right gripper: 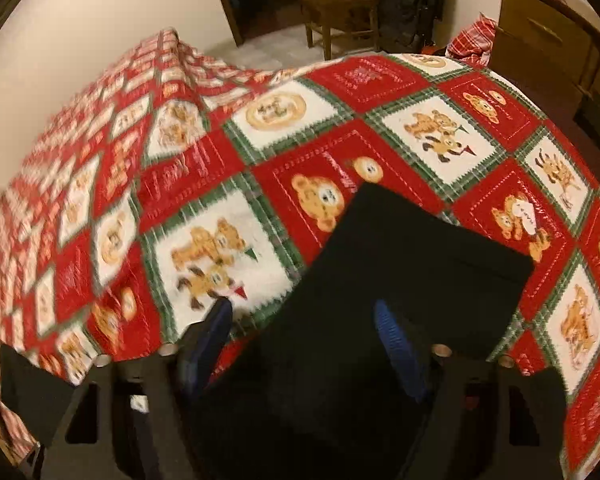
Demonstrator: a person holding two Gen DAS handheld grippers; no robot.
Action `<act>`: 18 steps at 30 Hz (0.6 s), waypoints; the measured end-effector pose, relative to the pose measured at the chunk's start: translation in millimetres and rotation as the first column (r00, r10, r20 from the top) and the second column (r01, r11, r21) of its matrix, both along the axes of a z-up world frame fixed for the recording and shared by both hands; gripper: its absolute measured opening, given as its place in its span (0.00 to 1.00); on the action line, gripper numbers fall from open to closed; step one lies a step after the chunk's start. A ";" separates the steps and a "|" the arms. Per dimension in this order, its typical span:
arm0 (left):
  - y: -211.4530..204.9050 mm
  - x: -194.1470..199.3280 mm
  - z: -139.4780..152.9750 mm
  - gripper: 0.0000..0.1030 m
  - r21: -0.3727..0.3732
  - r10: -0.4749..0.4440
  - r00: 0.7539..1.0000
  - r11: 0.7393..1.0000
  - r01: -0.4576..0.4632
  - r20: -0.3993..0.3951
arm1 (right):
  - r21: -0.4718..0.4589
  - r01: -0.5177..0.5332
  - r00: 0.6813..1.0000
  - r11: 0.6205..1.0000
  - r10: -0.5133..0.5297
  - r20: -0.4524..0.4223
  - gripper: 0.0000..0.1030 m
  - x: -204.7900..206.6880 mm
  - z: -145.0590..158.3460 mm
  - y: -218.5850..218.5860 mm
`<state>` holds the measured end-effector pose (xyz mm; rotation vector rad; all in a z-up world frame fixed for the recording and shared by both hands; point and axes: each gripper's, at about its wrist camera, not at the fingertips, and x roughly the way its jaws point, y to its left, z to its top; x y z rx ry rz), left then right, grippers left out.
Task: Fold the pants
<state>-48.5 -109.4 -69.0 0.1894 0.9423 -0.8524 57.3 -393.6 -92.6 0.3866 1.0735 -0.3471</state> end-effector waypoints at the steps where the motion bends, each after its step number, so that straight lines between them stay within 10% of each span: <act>1: -2.4 -1.3 -1.8 0.60 0.000 -0.007 1.000 1.000 0.007 -0.010 | -0.014 -0.003 1.000 1.000 0.003 0.003 0.24 -2.6 1.0 -0.9; 2: -5.0 -2.3 -4.2 0.61 0.003 -0.009 1.000 1.000 0.009 -0.020 | 0.032 -0.013 1.000 0.999 0.012 0.017 0.02 -5.9 0.1 -6.5; 11: -2.9 0.1 -10.8 0.63 -0.003 -0.007 0.998 1.000 0.007 -0.058 | 0.287 0.029 0.905 0.957 -0.148 0.400 0.02 -117.4 29.4 -44.5; 18: -0.9 0.8 -9.7 0.63 -0.014 -0.011 0.998 1.000 0.010 -0.062 | 0.372 0.143 0.820 0.917 -0.321 0.474 0.02 -214.4 16.8 -49.2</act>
